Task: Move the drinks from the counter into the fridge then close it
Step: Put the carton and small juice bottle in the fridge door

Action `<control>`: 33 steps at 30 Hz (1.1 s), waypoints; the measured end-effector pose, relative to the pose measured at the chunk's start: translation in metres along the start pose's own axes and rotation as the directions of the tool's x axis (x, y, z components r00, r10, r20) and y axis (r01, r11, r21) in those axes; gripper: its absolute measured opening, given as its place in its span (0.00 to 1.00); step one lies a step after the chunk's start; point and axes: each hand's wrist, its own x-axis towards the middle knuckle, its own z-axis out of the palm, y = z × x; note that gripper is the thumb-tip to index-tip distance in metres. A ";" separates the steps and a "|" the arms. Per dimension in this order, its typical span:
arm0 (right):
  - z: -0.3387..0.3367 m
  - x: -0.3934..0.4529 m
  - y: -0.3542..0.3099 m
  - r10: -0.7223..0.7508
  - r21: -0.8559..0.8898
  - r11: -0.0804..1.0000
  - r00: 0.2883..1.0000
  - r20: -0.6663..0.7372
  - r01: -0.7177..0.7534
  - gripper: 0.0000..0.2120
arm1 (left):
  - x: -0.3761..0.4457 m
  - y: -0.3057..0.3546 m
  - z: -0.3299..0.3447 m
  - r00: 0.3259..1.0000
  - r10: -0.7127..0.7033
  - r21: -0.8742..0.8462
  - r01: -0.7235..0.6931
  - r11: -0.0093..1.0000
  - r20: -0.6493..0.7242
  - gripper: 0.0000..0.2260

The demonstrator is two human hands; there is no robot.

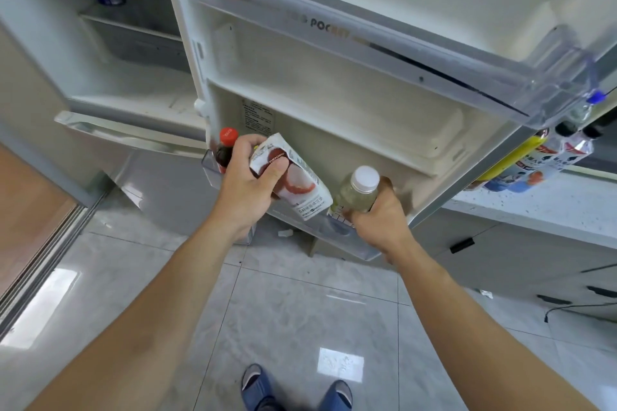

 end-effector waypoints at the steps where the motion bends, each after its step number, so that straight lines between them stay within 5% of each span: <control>1: 0.000 -0.001 0.000 0.004 0.022 1.000 1.000 -0.001 -0.004 0.24 | 0.004 0.004 0.000 0.999 0.047 0.080 -0.048 0.996 0.020 0.13; 6: 0.002 -0.012 -0.003 -0.066 0.034 0.997 0.996 -0.067 0.069 0.30 | 0.021 0.022 0.010 0.953 0.186 0.407 -0.271 0.872 0.238 0.17; 12: 0.003 -0.015 -0.001 -0.056 0.043 0.997 0.996 -0.073 0.059 0.30 | 0.042 0.031 0.027 0.884 0.052 0.586 -0.352 0.730 0.466 0.11; 22: 0.003 -0.014 0.002 -0.078 -0.031 0.997 0.993 -0.092 0.076 0.29 | 0.059 0.015 0.037 0.829 -0.112 0.767 -0.443 0.464 0.547 0.15; 33: 0.004 -0.011 0.000 -0.066 -0.015 0.998 0.992 -0.111 0.064 0.29 | 0.052 0.002 0.032 0.843 -0.079 0.783 -0.455 0.424 0.533 0.19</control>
